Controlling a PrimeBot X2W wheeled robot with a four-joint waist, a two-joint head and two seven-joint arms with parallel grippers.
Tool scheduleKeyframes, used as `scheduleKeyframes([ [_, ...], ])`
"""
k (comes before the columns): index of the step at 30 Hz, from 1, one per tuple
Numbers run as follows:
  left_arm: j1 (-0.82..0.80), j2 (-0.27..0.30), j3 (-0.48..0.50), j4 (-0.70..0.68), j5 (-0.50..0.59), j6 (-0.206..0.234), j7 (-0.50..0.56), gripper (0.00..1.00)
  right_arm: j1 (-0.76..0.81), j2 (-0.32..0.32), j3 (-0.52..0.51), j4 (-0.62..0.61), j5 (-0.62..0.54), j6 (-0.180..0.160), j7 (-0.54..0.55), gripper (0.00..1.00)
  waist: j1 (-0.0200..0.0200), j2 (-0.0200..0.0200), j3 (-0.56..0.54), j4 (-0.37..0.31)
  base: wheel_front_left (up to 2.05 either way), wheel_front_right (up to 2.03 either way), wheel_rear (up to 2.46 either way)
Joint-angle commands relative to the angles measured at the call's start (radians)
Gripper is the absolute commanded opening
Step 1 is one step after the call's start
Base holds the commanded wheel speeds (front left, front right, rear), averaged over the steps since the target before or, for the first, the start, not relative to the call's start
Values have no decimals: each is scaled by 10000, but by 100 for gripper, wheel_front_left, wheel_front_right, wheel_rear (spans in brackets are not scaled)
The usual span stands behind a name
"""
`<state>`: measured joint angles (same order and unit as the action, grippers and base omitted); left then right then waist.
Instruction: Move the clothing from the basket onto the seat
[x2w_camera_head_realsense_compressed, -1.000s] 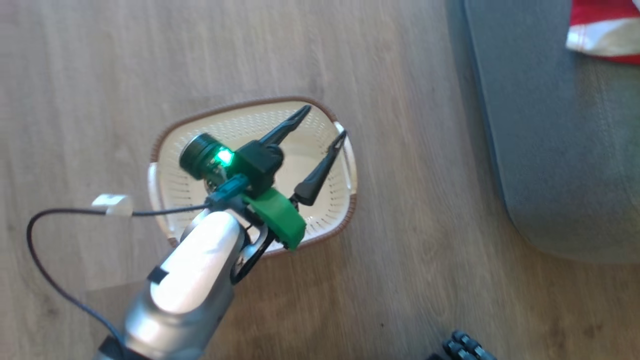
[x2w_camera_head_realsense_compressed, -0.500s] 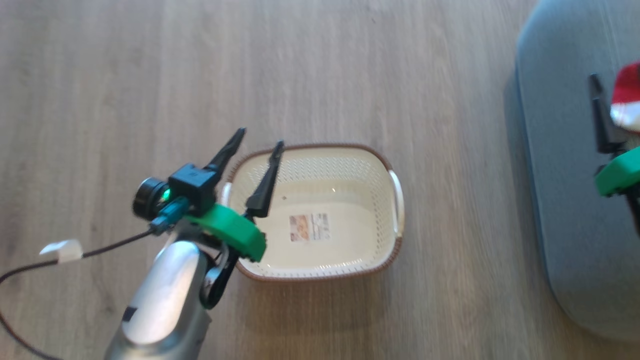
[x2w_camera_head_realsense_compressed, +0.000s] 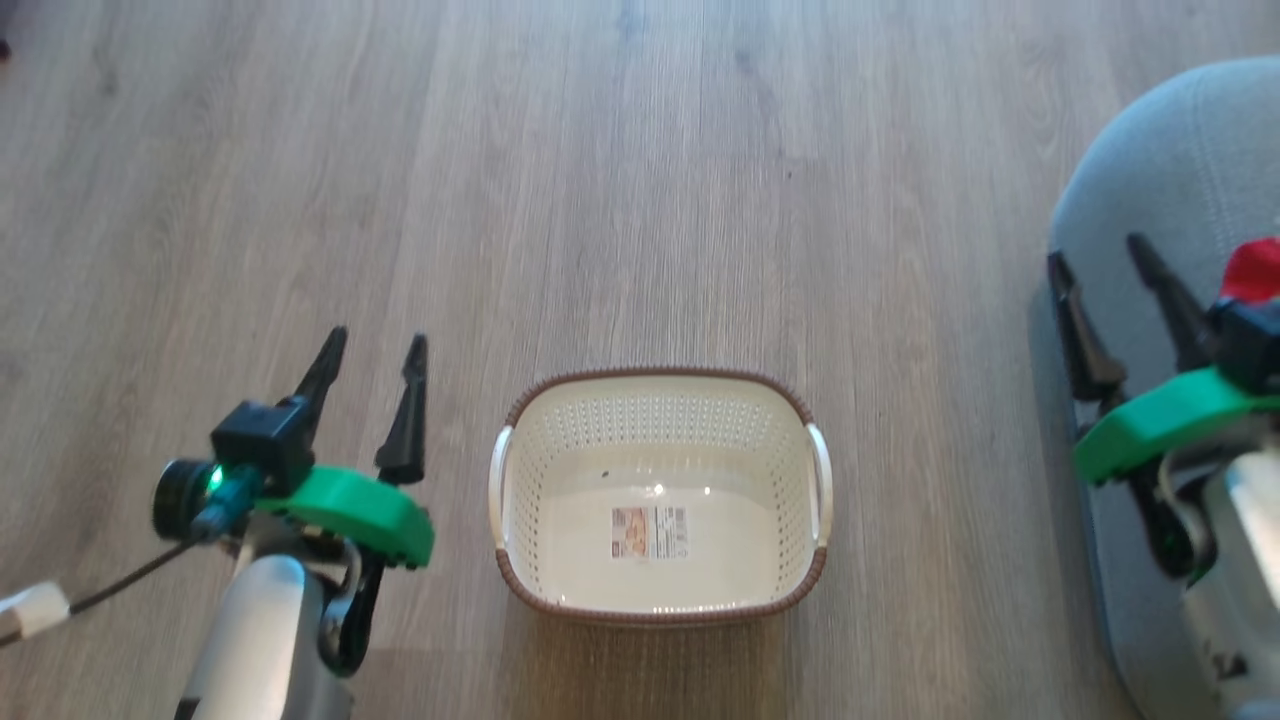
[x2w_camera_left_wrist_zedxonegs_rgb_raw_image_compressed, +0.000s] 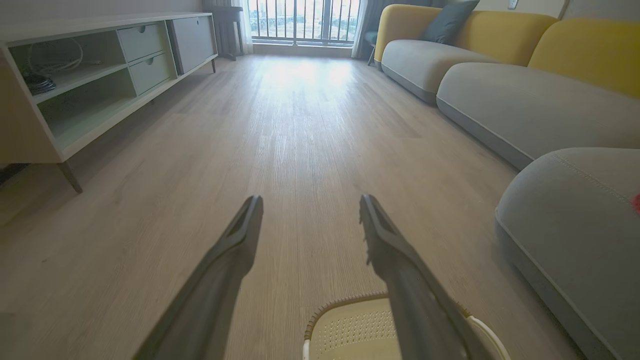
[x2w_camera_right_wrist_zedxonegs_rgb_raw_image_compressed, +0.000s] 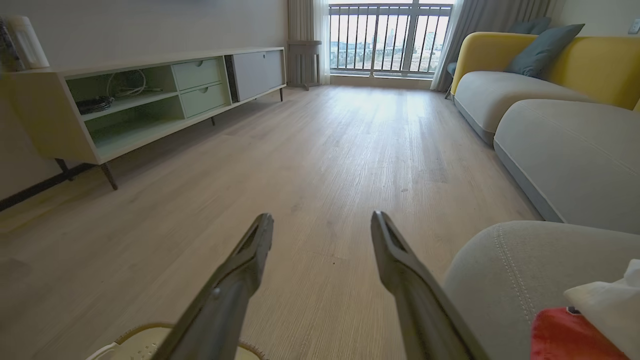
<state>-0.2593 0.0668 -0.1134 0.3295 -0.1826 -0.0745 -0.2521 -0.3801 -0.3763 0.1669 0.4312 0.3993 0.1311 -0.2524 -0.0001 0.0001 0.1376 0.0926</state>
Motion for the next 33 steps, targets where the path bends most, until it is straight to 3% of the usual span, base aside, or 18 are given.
scheduleKeyframes([
  [1, -31, 53, 532, -372, 89, 60, -97, 100, 279, 43, 4, -383, -71, -4, -90, 100, 1, -1, -258, -4, 0, 0, 0],
  [17, 1588, -65, 1637, -729, 844, 21, -97, 100, 2255, 1496, -168, -1076, -565, -4, -92, 100, 1, -1, -1281, -548, 0, 0, 0],
  [33, 2553, -156, 2051, -1296, 868, 297, -97, 100, 2902, 1933, -467, -1283, -991, -4, -93, 100, 1, -1, -1474, -731, 0, 0, 0],
])
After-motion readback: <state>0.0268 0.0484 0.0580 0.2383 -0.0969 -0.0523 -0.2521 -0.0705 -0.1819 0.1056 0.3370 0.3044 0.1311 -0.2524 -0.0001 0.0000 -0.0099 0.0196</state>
